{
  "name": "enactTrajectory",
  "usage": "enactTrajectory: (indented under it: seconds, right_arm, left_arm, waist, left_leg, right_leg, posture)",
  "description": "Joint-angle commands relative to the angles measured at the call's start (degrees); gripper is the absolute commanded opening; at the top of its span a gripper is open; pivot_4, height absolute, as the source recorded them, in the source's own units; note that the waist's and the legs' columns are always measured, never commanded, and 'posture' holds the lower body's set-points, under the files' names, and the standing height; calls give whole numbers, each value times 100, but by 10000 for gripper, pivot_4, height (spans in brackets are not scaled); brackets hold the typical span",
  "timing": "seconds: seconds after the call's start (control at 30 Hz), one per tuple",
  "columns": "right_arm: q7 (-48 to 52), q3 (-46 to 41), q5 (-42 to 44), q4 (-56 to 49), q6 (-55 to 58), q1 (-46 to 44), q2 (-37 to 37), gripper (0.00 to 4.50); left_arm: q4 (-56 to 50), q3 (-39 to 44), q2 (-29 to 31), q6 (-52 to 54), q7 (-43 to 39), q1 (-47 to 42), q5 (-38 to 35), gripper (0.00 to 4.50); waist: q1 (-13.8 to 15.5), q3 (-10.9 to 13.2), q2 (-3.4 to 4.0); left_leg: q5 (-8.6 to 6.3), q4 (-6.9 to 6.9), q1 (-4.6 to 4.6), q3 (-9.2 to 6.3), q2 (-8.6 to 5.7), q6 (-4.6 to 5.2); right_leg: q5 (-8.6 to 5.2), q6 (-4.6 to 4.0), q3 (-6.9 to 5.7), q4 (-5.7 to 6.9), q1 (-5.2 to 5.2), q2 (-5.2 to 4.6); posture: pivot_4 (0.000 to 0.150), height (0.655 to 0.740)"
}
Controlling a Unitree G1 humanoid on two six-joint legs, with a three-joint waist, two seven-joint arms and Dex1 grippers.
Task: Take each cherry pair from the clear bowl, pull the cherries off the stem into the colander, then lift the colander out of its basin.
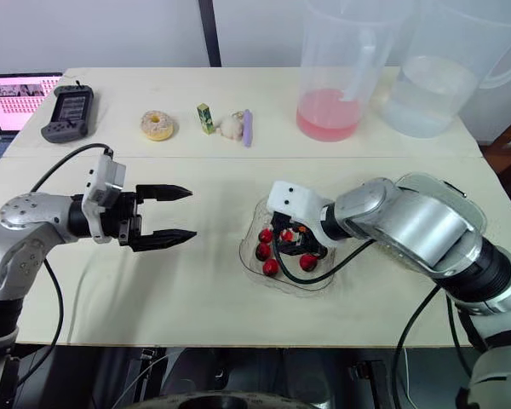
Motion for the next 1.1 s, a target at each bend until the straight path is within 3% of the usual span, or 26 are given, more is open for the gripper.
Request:
enactTrajectory:
  seconds: [0.03, 0.57, 0.67, 0.77, 1.1]
  right_arm:
    - [108, 24, -287, -81, -178, -8, -30, 27517]
    - [147, 635, -1655, 586, -1002, 470, 500, 27517]
    - [177, 580, -1762, 594, -1064, 538, 621, 18222]
    - [249, 536, -1911, 527, -1167, 484, 609, 4339]
    - [1032, 16, -1870, -345, -1512, 472, -31, 4339]
  left_arm:
    - [-195, 185, 64, -23, 63, -14, -104, 45000]
    - [-199, 184, 126, -335, 296, 164, 225, 45000]
    - [-164, 169, 119, -356, 294, 144, 232, 45000]
    - [-120, 147, 115, -379, 282, 114, 244, 45000]
    - [92, 9, 35, -443, 158, -59, 296, 45000]
  waist:
    - [-15, 0, 0]
    - [-26, 0, 0]
    - [-29, 0, -1]
    - [-28, 0, -1]
    - [-15, 0, 0]
  left_leg:
    - [0, 1, 1, 0, 0, 0]
    - [0, 2, 7, -2, 1, 0]
    - [0, 2, 7, -2, 2, 0]
    - [0, 2, 9, -3, 2, 0]
    - [0, 2, 7, -5, 1, 0]
  right_leg:
    - [0, 0, 0, 0, 1, 2]
    - [0, 1, 1, 1, 7, 4]
    - [0, 0, 1, 1, 8, 5]
    - [0, 1, 0, 1, 9, 5]
    - [0, 1, -2, -1, 10, 4]
  posture:
    - [1500, 7400]
    - [1500, 7400]
    - [1500, 7400]
    - [1500, 7400]
    - [1500, 7400]
